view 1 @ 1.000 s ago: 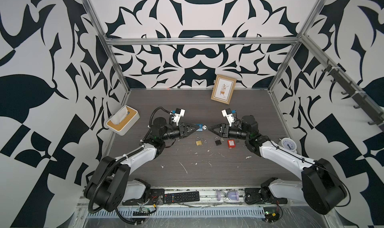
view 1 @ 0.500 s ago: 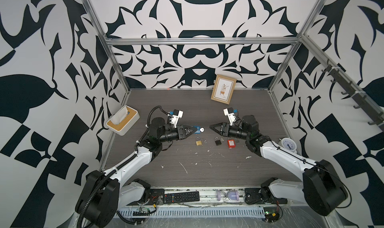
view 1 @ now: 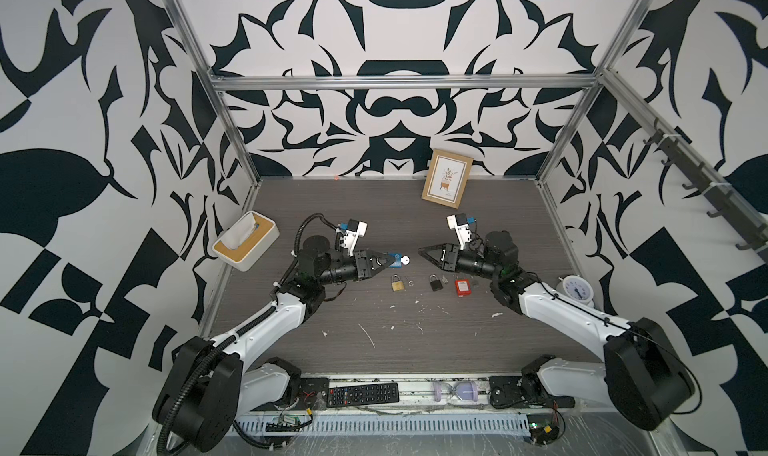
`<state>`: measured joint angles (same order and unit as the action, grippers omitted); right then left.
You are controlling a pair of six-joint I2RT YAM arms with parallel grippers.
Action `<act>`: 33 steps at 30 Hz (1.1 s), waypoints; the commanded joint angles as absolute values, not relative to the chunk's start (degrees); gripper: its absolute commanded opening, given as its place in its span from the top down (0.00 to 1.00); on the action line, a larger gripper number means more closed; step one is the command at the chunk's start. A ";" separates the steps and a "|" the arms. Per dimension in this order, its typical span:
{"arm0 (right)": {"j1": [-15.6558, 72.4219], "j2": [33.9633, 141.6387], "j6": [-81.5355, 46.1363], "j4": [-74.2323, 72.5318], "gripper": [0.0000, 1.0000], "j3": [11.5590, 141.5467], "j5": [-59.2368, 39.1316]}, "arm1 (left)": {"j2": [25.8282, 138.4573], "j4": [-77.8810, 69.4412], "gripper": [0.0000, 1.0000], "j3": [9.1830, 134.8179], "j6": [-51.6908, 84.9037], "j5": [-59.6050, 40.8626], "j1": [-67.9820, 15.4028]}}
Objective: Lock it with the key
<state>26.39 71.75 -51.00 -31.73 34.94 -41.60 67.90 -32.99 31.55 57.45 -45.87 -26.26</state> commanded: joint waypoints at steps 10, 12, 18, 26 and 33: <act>27.73 76.95 -59.03 -51.72 0.68 33.93 -47.93 | 69.30 -41.28 1.00 31.11 60.79 -48.25 -26.05; 28.02 77.40 -59.58 -52.91 0.68 33.75 -48.15 | 69.83 -42.96 1.00 30.94 61.68 -48.46 -26.09; 28.78 77.64 -59.68 -54.39 0.68 33.57 -48.32 | 72.02 -48.04 1.00 30.33 64.68 -49.18 -26.10; 29.29 77.59 -58.97 -53.74 0.71 33.48 -48.83 | 72.55 -49.83 1.00 30.00 65.65 -49.02 -26.10; 29.86 78.04 -58.62 -53.76 0.77 34.00 -49.19 | 72.55 -50.01 1.00 29.86 65.89 -49.26 -26.10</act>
<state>29.36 78.06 -59.20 -50.70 33.43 -48.03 72.62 -46.35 30.72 65.23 -47.97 -26.26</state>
